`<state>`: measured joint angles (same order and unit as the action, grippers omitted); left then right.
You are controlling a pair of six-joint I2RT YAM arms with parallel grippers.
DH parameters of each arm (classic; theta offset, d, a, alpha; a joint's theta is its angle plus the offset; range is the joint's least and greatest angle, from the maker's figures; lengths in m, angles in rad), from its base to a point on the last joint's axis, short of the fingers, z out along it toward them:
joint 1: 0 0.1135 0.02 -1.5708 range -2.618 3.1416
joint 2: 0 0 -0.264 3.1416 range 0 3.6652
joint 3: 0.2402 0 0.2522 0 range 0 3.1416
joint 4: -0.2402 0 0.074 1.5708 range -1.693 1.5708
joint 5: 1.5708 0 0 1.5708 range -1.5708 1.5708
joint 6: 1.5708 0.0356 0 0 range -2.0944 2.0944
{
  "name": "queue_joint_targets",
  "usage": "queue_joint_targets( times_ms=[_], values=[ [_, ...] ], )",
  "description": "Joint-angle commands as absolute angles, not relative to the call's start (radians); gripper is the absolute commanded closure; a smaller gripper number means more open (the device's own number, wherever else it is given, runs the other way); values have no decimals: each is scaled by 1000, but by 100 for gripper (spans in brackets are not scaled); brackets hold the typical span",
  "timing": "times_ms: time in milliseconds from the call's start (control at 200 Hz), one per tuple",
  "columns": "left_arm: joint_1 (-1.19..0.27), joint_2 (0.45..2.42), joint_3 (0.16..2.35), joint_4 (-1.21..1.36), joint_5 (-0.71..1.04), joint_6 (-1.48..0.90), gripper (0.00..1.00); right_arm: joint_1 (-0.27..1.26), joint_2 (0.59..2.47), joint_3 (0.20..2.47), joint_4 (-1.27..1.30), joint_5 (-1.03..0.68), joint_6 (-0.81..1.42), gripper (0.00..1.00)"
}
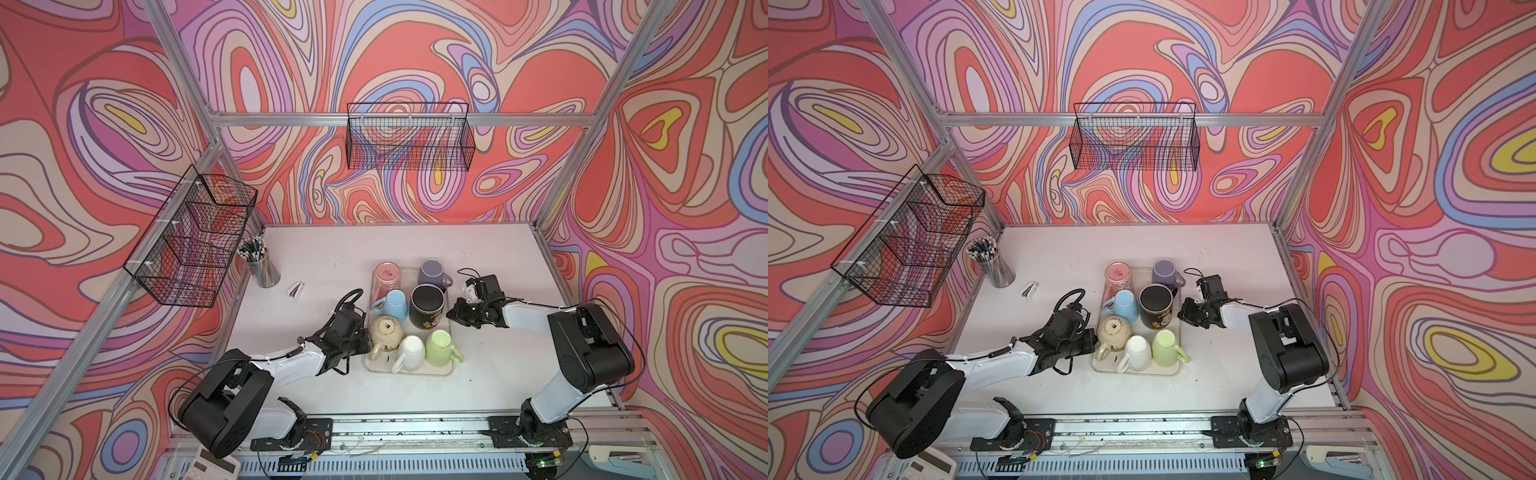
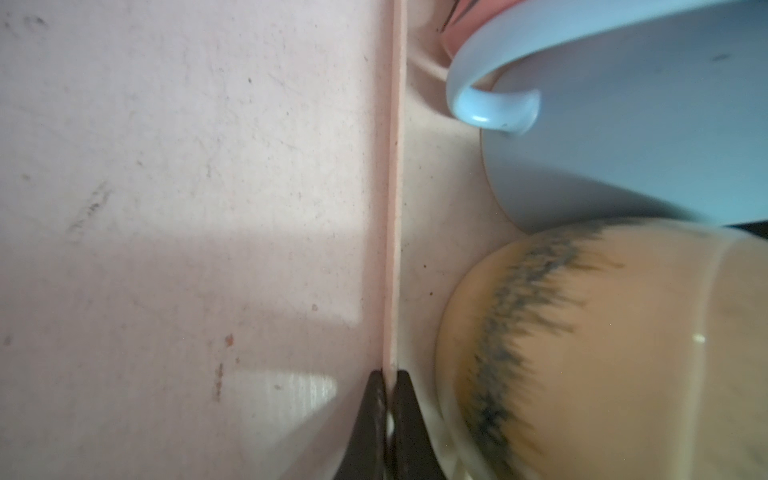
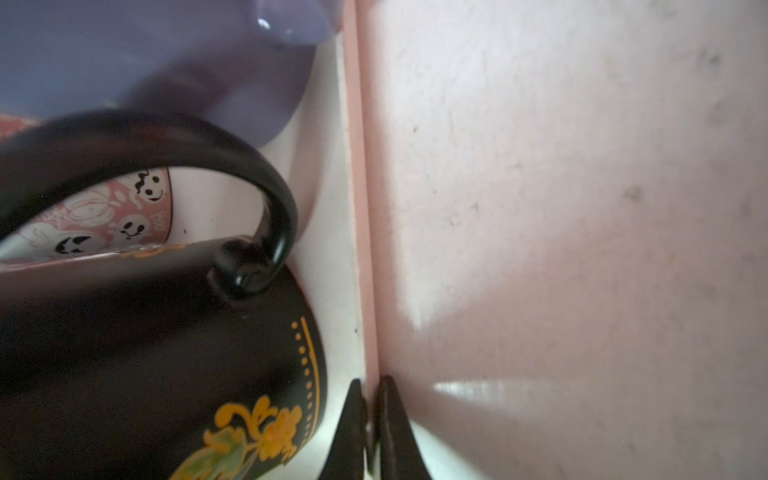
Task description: Turn the mug right side up
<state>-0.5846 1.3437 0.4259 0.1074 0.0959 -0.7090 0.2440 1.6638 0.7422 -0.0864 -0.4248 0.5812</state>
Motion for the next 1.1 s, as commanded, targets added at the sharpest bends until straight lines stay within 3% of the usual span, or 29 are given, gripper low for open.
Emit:
queue_joint_targets(
  times_ms=[0,471,756,891,1092],
  values=[
    [-596,1321,386,54,124,-765,100,251,1629,724,-184,-425,606,100],
    [-679,1246,334,42,92,-830,100,267,1582,669,-191,-402,596,100],
    [-681,1216,388,-45,46,-801,100,267,1583,749,-275,-342,549,100],
    [-681,1193,406,-85,14,-784,90,267,1592,787,-300,-326,535,91],
    [-681,1167,455,-163,-24,-746,80,267,1586,842,-352,-275,510,85]
  ],
)
